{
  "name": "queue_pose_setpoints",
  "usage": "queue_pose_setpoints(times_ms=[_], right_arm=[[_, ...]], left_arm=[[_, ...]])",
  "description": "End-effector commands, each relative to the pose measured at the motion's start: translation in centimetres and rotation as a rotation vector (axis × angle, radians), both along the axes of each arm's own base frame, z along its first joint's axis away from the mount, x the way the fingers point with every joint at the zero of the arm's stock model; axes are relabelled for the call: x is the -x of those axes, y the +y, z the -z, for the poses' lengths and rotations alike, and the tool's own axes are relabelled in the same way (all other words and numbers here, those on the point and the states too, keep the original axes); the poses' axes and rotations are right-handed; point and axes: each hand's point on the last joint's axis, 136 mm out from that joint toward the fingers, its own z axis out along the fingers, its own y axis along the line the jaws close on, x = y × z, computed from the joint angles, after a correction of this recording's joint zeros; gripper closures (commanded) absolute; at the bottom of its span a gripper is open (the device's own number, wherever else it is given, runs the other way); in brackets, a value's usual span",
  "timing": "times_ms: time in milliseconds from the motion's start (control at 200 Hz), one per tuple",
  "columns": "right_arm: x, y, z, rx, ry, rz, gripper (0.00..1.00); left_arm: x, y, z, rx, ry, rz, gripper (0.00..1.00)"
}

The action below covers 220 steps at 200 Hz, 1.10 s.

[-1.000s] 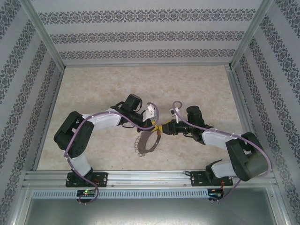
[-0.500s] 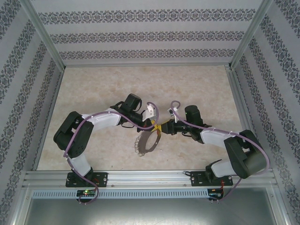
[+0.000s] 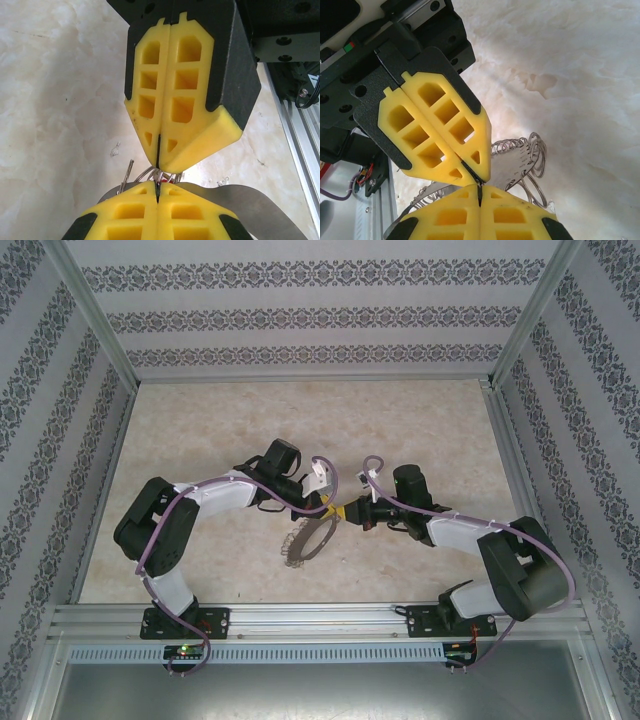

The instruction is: Put the keys on the keyring

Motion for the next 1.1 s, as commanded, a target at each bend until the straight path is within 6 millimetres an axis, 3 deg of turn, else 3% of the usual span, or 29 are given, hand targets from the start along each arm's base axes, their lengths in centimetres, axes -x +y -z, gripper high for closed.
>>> queue_pose_setpoints(times_ms=[0,35,220,440,530,550,560,809,1094], right_arm=[[-0.6,0.3,-1.5,-0.001,-0.055,-0.004,1.0],[-0.6,0.3,-1.6,0.001,-0.059,-0.003,1.0],[-0.8,0.0,-1.9,0.015,-0.061,0.008,1.0],[-1.4,-0.1,-2.3,0.025,-0.07,0.011,1.0],[-1.9,-0.2,-2.6,0.026,-0.077,0.008,1.0],[-2.0,-0.2,-2.7,0.025,-0.078,0.008,1.0],[-2.1,-0.2,-2.7,0.025,-0.081,0.007,1.0],[-3.6,0.3,-3.9,0.03,-0.118,-0.042,1.0],[-5.5,0.4,-6.2,0.017,-0.105,-0.134,1.0]], left_arm=[[-1.4,-0.7,-3.6,0.08,-0.073,-0.031,1.0],[-2.0,-0.6,-3.8,0.081,-0.078,-0.064,0.99],[-4.7,0.8,-5.8,0.112,-0.199,-0.243,0.71],[-7.9,3.5,-8.7,0.116,-0.359,-0.489,0.5],[-9.5,4.8,-9.8,0.1,-0.395,-0.611,0.17],[-9.8,5.0,-10.0,0.095,-0.401,-0.63,0.03],[-9.9,5.1,-10.1,0.093,-0.402,-0.639,0.01],[-12.4,6.4,-9.7,-0.008,-0.273,-0.735,0.0],[-10.8,5.2,-9.9,0.038,-0.028,-0.55,0.0]])
